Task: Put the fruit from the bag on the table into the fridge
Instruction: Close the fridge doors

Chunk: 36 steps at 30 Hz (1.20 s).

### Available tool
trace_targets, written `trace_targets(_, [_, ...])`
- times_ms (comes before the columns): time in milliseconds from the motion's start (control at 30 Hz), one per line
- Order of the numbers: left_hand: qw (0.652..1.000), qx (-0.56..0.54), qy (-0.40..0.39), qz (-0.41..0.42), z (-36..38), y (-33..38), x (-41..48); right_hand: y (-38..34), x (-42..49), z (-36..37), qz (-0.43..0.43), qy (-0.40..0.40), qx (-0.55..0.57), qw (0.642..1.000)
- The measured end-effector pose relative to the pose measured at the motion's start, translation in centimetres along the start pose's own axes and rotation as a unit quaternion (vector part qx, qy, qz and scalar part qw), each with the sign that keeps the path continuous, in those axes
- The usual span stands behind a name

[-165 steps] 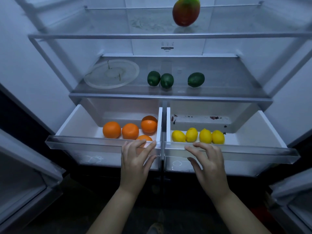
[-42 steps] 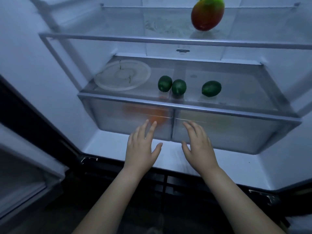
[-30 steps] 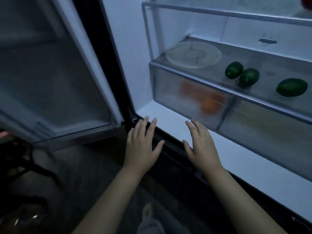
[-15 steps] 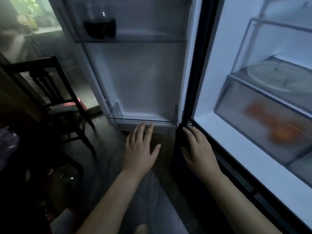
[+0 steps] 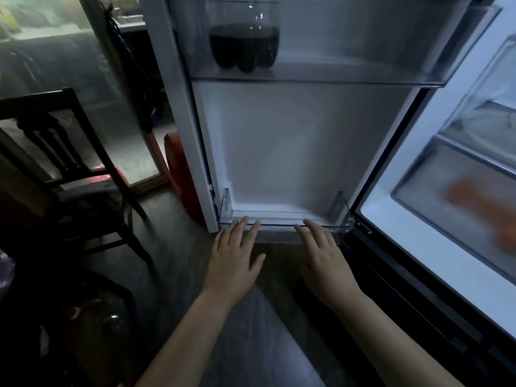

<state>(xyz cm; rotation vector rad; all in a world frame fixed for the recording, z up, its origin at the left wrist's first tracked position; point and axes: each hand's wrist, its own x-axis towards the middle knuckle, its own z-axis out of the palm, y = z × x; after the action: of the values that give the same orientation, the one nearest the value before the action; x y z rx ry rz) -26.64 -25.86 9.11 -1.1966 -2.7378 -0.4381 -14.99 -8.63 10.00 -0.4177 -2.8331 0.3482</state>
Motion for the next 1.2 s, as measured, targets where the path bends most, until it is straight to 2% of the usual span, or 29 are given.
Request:
trace_targets(167, [0.999, -0.013, -0.012, 0.042, 1.8, -1.7, 1.6, -1.1, 1.4, 1.1, 0.008, 0.013, -0.004, 1.0])
trace_targets(467, [0.996, -0.019, 0.017, 0.082, 3.4, -2.8, 1.8, -0.5, 1.4, 3.7, 0.011, 0.021, -0.027, 0.999])
trace_targets(933, [0.999, -0.035, -0.013, 0.022, 3.1, 2.1, -1.8, 1.6, -0.8, 2.1, -0.006, 0.029, 0.018, 0.999])
trace_targets(1200, [0.999, 0.032, -0.037, -0.006, 3.1, 8.1, -5.8, 5.4, -3.6, 0.8, -0.06, 0.037, 0.025, 0.997])
